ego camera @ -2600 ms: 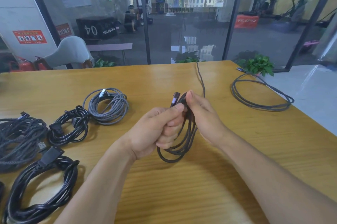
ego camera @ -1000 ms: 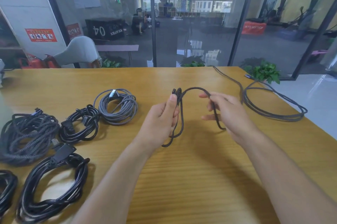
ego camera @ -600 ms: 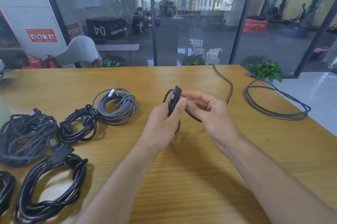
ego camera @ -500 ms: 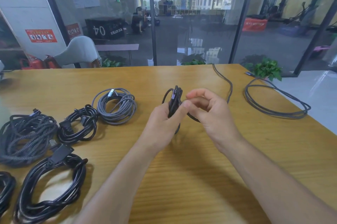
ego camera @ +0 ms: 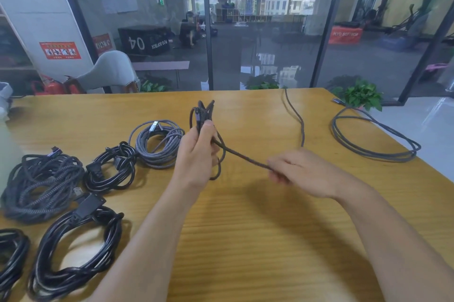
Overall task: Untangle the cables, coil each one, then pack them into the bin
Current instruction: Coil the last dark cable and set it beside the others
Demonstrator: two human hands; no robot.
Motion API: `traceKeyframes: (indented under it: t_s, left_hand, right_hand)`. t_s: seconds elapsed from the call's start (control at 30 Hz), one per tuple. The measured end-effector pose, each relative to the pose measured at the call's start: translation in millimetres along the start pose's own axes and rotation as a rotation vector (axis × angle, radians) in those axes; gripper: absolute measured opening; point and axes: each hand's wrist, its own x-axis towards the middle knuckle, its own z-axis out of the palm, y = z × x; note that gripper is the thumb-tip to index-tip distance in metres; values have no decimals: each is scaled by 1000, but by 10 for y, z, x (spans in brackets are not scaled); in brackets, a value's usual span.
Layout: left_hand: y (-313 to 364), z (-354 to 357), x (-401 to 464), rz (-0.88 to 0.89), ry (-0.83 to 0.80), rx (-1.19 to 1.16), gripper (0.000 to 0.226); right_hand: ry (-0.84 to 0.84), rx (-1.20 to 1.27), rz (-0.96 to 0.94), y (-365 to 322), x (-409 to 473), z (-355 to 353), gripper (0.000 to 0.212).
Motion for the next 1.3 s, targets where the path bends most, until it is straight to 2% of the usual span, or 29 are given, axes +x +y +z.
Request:
traceKeyframes:
  t_s: [0.07,0.13,0.2,0.3,0.4,0.5,0.6,0.67,0.77,0.9,1.0,1.03,1.1,1.2,1.3]
  left_hand:
    - [-20,-5,0,25,-14,0,36]
    - [-24,21,-28,26,-73,-54,38]
    - [-3,53,-70,-3,-191,-194,38]
    - [67,70,-123,-61,-350,-302,36]
    - [108,31,-120,-98,-430,-280,34]
    - [117,-17,-109,-114,-509,-211,33]
    - [119,-58,-102,-122,-556,-216,33]
    - [137,-93,-88,-127,-566,-269,33]
    - [162,-130,-80,-148,-572,-311,32]
    - [147,-108,-102,-159,-623,-281,32]
    - [132,-44,-137,-145,-651,-177,33]
    - [133,-27,-150,-142,-645,-131,34]
    - [137,-3,-170,-127,-615,-52,34]
    - [136,40,-185,-99,-533,15,33]
    - [132,87,-191,-81,-441,59,34]
  right_hand:
    - [-328,103,-66,-128,-23,114,47]
    - [-530,121,-169,-248,-30,268,43]
    - [-555,116,-225,-309,-7,386,41]
    - [-493,82,-210,-331,10,435,44]
    - [-342,-71,-164,-227,52,334,51]
    - [-148,-261,-38,76,95,59,71]
    - [11,-214,154,480,9,-323,59]
    - [184,-165,268,729,-68,-489,50]
    - [379,-175,390,957,-40,-532,54]
    - [516,-337,405,729,58,-479,73]
    - [710,-428,350,404,86,-344,63]
    - [750,-344,321,340,111,-284,57]
    - [752,11,272,246,140,-200,40]
    - [629,541,237,125,118,-163,32]
    - [599,849,156,36,99,-141,18]
